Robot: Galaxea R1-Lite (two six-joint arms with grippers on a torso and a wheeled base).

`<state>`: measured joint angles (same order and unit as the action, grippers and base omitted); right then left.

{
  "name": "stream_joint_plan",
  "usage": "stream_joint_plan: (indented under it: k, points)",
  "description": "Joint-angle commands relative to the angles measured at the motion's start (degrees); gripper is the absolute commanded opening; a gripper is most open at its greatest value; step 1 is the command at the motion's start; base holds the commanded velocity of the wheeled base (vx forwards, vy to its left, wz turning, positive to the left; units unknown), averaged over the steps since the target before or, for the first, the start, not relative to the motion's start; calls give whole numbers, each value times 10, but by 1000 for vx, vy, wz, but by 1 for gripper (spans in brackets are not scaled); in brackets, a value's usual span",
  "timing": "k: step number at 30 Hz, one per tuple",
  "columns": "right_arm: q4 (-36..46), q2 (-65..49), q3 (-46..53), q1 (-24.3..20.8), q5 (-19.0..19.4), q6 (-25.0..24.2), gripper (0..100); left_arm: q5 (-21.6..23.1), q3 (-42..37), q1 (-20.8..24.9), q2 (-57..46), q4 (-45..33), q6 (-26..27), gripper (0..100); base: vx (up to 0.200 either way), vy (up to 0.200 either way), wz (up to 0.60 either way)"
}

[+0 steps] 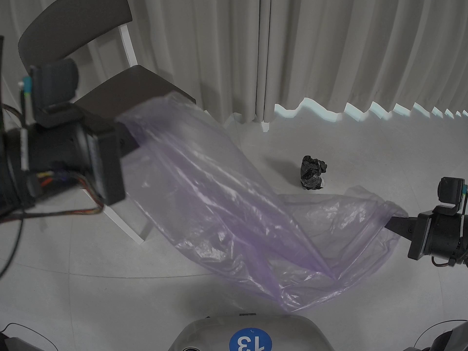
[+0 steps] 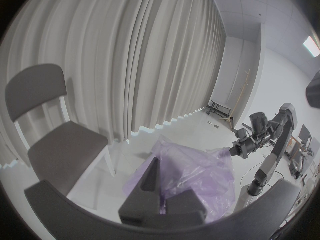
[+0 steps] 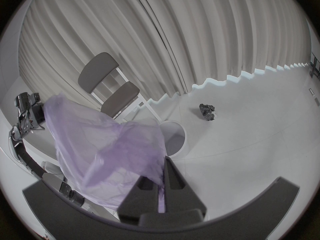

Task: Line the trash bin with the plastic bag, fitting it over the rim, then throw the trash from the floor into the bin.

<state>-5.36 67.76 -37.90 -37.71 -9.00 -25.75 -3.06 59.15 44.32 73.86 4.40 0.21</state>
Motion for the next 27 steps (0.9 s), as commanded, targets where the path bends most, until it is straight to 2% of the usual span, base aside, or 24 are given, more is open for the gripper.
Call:
stream_joint_plan:
  k: [1, 4, 6, 10, 11, 17, 19, 21, 23, 27]
  points:
    - [1, 72, -24, 46, 21, 0, 0, 2, -22, -7, 102, 36, -36, 0, 0, 0, 0]
    - [2, 106, -50, 88, 65, 5, 0, 3, -17, -20, 146, 74, -59, 0, 0, 0, 0]
    - [2, 118, -60, 107, 82, 18, 0, 4, -12, -27, 160, 94, -67, 0, 0, 0, 0]
    - [2, 136, -69, 141, 99, 54, 0, 13, -2, -42, 172, 103, -69, 0, 0, 0, 0]
    - [3, 145, -69, 161, 103, 77, 0, 17, 4, -50, 175, 103, -71, 0, 0, 0, 0]
    - [4, 164, -65, 208, 119, 122, 0, 19, 5, -73, 189, 103, -72, 0, 0, 0, 0]
    - [9, 160, -55, 231, 146, 154, 0, 27, 4, -80, 191, 104, -72, 0, 0, 0, 0]
    - [9, 155, -41, 265, 192, 213, 0, 37, 7, -91, 191, 104, -72, 0, 0, 0, 0]
    - [9, 154, -38, 281, 222, 242, 0, 45, 6, -96, 190, 104, -72, 0, 0, 0, 0]
    - [9, 156, -38, 283, 235, 251, 0, 46, -6, -97, 191, 104, -72, 0, 0, 0, 0]
